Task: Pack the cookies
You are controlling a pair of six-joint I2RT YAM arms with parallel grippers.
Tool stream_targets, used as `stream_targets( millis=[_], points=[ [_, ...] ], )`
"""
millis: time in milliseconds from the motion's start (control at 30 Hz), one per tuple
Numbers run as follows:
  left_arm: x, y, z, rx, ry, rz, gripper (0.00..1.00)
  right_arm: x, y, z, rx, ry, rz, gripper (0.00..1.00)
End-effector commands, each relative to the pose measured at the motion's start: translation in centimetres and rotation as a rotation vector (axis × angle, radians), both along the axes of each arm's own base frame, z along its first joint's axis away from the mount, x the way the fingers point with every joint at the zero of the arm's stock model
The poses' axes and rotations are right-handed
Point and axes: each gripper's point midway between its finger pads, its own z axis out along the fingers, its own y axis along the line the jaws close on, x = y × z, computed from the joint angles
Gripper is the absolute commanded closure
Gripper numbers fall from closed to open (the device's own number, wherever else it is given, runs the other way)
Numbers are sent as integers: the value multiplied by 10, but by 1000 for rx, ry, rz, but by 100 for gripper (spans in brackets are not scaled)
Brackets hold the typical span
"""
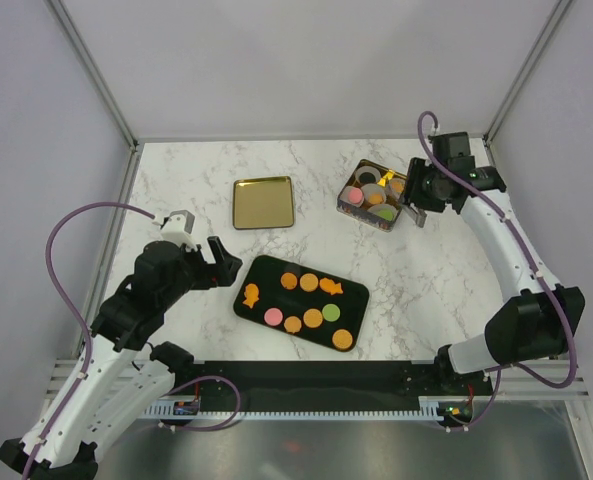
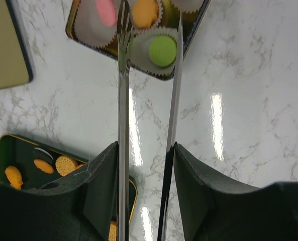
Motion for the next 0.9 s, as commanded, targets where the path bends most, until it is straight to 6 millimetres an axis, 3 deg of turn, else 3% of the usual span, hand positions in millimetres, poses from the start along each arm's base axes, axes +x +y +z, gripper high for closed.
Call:
stream_targets(
  millis=[0, 33, 100, 133, 333, 467, 600, 633, 867],
  points=[
    [1, -4, 2, -3, -12, -24, 0, 26, -26, 36, 22, -99, -85, 46],
    [1, -5, 3, -5, -13, -27, 0, 30, -45, 37, 20, -102, -136, 46],
    [1, -5, 2, -6, -10, -31, 0, 34, -63, 33, 2, -95, -188, 46],
    [1, -6, 2, -5, -9, -34, 0, 36, -86, 30, -7, -91, -251, 46],
    [0, -10, 1, -12, -4, -55, 0, 44, -137, -12, -64, -61, -437, 47],
    [-1, -13, 1, -13, -5, -72, 0, 55, -147, -56, -78, -56, -502, 47],
    [-3, -14, 1, -15, -9, -76, 0, 57, -154, -90, -96, -30, -553, 47],
    [-2, -13, 2, -14, -11, -73, 0, 57, -154, -90, -94, -30, -555, 47],
    [-2, -13, 1, -12, -7, -73, 0, 25, -146, -154, -88, 101, -562, 41]
  ],
)
